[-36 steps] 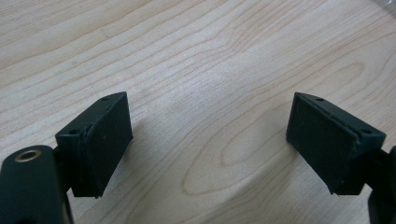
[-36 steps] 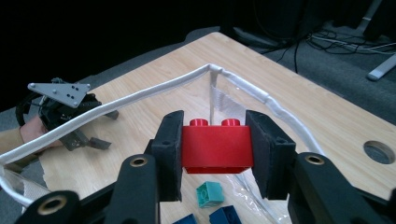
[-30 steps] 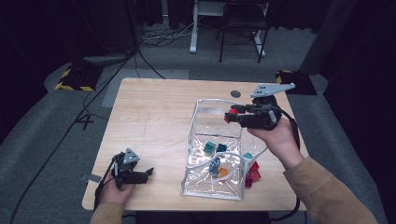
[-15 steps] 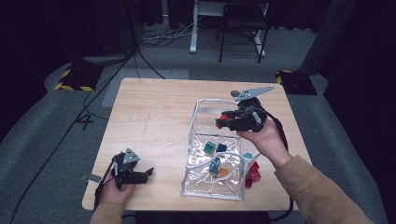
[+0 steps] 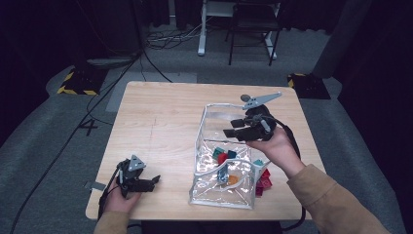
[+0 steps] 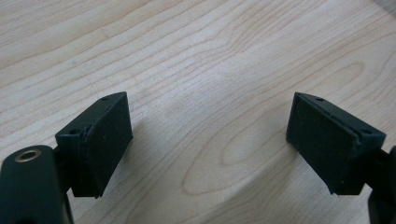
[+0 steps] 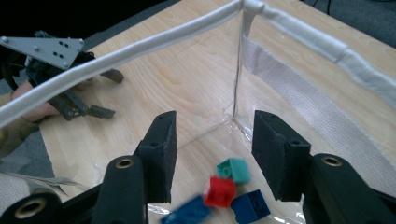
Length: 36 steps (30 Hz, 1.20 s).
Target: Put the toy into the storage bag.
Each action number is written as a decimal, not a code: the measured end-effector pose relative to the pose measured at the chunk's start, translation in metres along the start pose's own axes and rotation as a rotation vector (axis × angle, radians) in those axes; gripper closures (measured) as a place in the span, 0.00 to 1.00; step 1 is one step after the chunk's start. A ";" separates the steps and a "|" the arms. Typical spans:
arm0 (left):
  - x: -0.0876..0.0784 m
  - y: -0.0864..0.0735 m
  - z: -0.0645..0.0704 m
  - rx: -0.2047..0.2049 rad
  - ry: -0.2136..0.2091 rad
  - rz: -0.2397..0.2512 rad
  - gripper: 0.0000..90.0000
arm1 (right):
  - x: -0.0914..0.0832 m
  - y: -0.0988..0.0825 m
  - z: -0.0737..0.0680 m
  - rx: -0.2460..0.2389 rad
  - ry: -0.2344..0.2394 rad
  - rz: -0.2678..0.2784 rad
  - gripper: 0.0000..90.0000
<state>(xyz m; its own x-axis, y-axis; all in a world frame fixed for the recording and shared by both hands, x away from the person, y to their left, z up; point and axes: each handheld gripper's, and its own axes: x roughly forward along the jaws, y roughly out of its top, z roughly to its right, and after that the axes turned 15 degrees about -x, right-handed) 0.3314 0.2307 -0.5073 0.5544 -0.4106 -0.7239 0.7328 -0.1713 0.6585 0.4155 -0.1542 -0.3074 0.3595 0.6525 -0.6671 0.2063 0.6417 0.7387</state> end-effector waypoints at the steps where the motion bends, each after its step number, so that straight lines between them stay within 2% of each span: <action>1: 0.000 0.000 0.000 0.000 0.000 0.000 0.16 | -0.003 0.000 0.001 0.003 -0.002 0.007 0.56; 8: 0.000 0.000 0.000 0.001 0.000 0.000 0.16 | -0.030 -0.006 0.004 0.010 -0.036 0.048 0.56; 18: 0.000 0.000 0.000 0.000 0.000 0.000 0.16 | -0.071 -0.025 0.015 0.035 -0.117 0.080 0.56; 29: 0.000 0.000 0.000 0.000 0.000 0.000 0.16 | -0.106 -0.052 0.031 0.088 -0.205 0.099 0.56; 36: 0.000 0.000 0.000 0.000 0.000 0.001 0.16 | -0.119 -0.065 0.038 0.106 -0.253 0.089 0.56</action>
<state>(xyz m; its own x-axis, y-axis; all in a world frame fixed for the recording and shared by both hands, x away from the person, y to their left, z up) 0.3314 0.2307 -0.5073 0.5549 -0.4106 -0.7236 0.7326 -0.1710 0.6588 0.3941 -0.2888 -0.2723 0.5932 0.5747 -0.5638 0.2525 0.5322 0.8081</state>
